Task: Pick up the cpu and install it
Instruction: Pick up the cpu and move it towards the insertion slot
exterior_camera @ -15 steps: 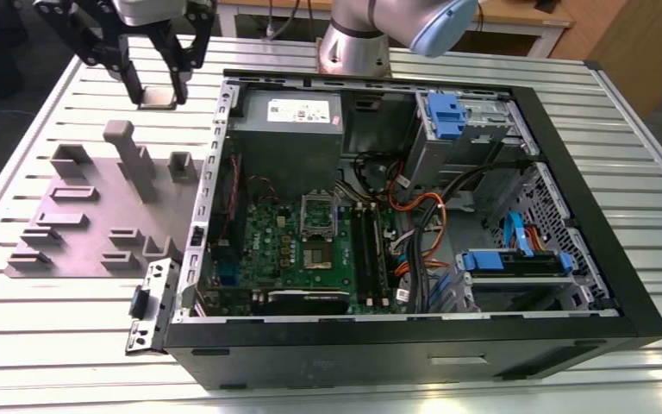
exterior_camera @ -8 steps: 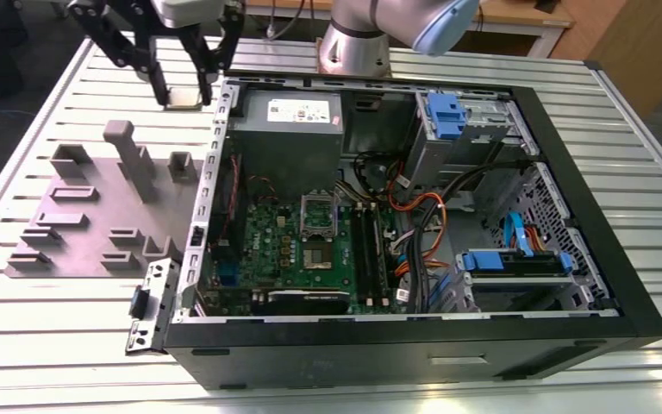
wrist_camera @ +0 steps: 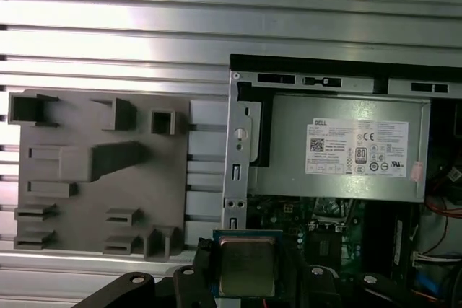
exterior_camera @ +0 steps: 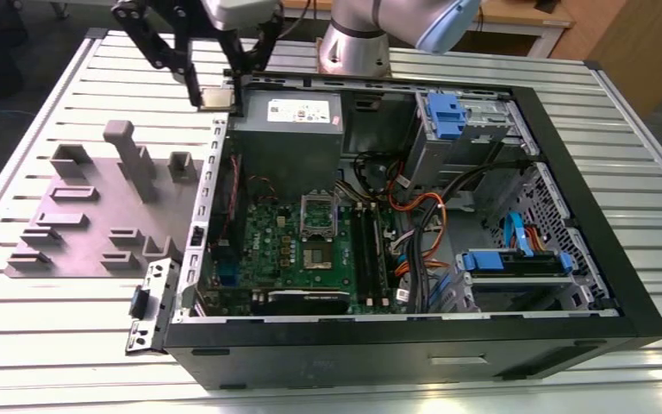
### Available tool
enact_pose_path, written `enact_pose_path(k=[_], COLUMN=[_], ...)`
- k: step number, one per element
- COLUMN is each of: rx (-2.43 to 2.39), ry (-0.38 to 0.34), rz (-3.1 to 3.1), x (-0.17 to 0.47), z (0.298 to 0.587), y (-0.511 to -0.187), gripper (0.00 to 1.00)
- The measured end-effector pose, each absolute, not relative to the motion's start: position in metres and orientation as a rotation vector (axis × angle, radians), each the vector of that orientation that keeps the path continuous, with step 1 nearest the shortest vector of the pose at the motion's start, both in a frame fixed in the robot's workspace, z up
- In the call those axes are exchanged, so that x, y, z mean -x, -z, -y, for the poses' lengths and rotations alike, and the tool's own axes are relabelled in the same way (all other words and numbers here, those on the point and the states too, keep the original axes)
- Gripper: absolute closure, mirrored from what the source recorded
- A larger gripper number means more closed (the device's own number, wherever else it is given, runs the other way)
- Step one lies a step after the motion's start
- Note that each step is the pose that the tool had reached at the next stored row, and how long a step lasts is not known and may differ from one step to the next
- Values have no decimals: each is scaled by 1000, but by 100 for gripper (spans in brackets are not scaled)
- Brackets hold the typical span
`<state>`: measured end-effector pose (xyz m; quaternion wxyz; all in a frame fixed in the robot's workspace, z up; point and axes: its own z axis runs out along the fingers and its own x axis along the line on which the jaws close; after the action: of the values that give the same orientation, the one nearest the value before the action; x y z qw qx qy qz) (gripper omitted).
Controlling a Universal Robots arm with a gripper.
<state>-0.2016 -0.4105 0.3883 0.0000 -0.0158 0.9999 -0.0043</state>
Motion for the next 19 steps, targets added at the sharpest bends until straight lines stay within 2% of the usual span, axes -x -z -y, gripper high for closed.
enact_pose_path(k=[19], rx=[50], ry=[13], rz=[-3141], x=[131], z=[411], y=[-388], gripper=[53])
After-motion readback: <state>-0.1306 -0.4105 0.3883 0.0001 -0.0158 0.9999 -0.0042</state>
